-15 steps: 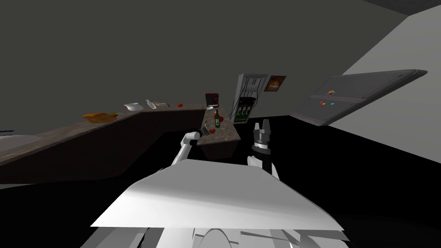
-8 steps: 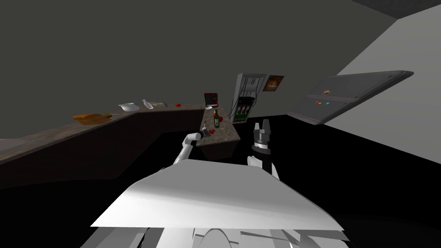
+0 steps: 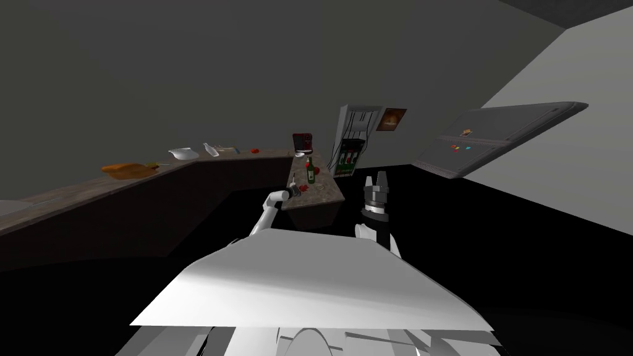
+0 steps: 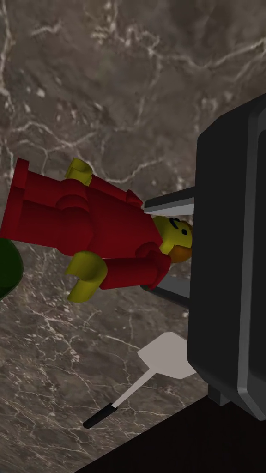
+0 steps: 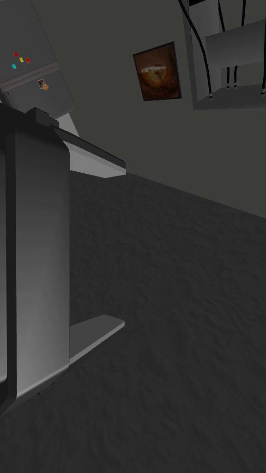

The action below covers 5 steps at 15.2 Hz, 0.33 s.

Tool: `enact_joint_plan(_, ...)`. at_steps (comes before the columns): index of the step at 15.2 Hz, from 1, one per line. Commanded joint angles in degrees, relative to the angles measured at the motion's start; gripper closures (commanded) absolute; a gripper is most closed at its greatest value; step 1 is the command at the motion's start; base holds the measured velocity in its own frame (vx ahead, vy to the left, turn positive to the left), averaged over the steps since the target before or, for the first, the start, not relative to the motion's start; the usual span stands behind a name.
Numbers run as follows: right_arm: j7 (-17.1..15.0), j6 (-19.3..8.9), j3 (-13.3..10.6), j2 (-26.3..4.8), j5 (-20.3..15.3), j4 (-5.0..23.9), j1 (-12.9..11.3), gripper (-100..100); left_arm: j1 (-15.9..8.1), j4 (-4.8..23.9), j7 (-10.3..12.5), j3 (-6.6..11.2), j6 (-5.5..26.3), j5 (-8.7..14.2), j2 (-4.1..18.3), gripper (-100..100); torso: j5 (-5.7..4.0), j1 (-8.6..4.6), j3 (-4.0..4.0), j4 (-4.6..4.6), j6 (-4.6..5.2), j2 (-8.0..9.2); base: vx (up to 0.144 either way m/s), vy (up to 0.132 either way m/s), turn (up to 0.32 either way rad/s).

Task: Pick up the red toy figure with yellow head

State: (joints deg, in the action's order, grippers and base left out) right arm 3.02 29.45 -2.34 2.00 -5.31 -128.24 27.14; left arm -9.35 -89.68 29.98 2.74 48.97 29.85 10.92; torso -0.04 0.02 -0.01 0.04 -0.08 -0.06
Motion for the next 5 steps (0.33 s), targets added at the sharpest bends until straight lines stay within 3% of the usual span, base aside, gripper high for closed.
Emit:
enact_joint_plan(1,0.0,0.0,0.0,0.0,0.0,0.0,0.0,0,1.01,-2.05,0.34,-0.09,1.01,0.11,0.32,100,0.0,0.0,0.0,0.0,0.0,0.0,0.014,-0.006,0.07)
enact_joint_plan(4,0.0,0.0,0.0,0.0,0.0,0.0,0.0,0,2.62,-4.98,0.76,-0.34,2.44,0.42,0.75,100,-0.03,-0.07,0.0,-0.03,0.06,0.03,0.012,-0.005,0.037)
enact_joint_plan(5,0.0,0.0,0.0,0.0,0.0,0.0,0.0,0,1.94,-3.79,0.65,-0.21,1.76,0.18,0.49,100,-0.04,-0.09,0.01,-0.02,0.06,0.04,0.005,-0.003,0.018)
